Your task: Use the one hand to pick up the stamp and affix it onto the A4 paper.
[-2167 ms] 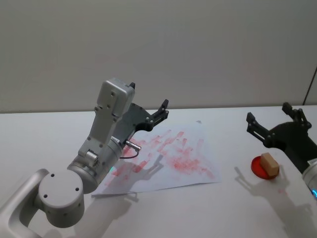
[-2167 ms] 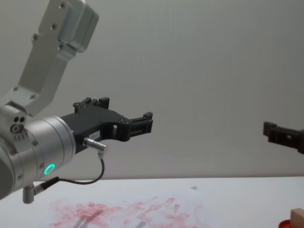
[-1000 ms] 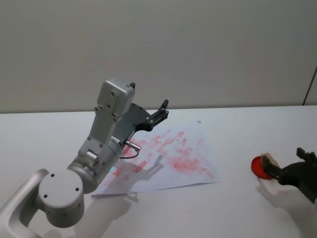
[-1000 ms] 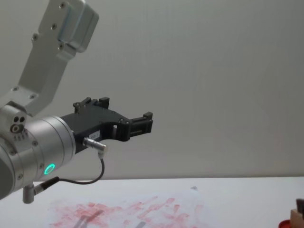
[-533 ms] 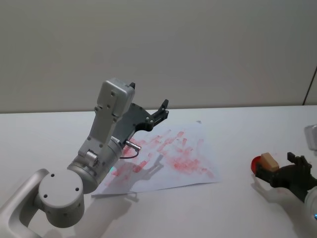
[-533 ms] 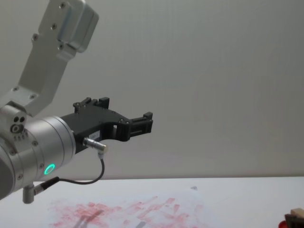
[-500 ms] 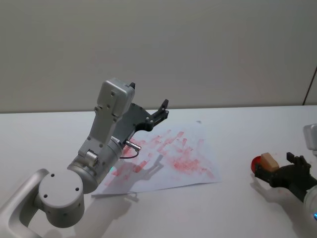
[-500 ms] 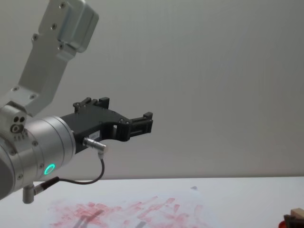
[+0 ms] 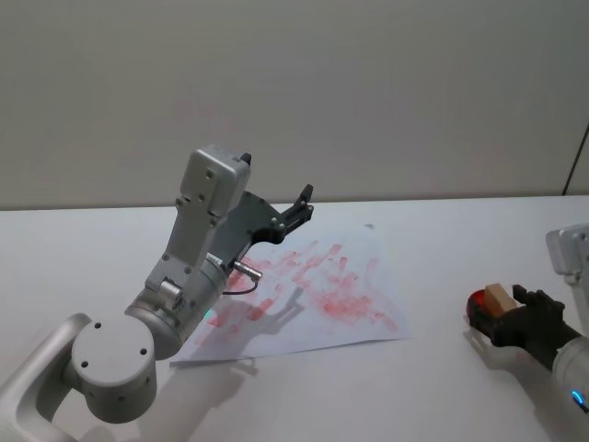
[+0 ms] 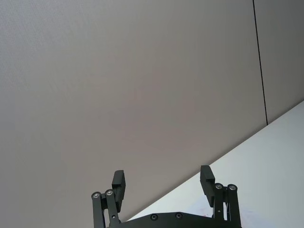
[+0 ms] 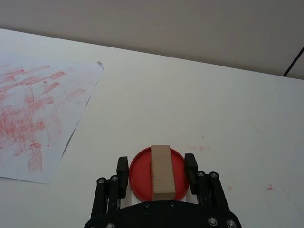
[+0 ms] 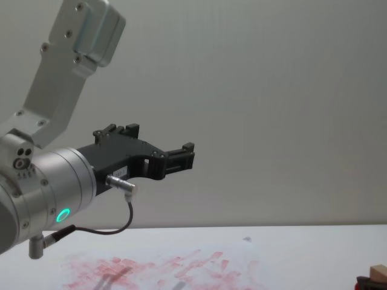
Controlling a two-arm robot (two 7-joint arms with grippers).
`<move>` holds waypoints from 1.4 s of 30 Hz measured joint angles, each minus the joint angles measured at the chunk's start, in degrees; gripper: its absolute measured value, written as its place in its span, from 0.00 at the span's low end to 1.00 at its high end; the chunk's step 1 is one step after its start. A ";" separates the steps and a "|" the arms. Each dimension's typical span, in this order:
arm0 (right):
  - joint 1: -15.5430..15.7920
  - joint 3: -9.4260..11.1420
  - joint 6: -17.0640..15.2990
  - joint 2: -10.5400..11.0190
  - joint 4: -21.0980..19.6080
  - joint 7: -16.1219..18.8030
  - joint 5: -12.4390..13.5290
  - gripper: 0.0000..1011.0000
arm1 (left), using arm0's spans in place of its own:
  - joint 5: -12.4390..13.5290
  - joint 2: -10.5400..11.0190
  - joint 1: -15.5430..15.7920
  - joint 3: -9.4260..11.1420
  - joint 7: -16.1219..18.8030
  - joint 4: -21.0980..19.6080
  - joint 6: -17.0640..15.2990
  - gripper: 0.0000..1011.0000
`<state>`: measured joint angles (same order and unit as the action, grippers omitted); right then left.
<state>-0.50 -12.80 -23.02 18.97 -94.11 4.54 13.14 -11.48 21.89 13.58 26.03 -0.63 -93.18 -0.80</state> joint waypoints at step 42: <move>-6.78 -2.42 9.60 -2.68 2.45 12.70 -7.91 0.22 | 0.00 0.00 0.00 0.00 0.00 0.00 0.00 0.99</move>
<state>-7.28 -15.23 -13.42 16.29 -91.67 17.24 5.23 -11.48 21.89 13.59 26.02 -0.63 -93.18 -0.80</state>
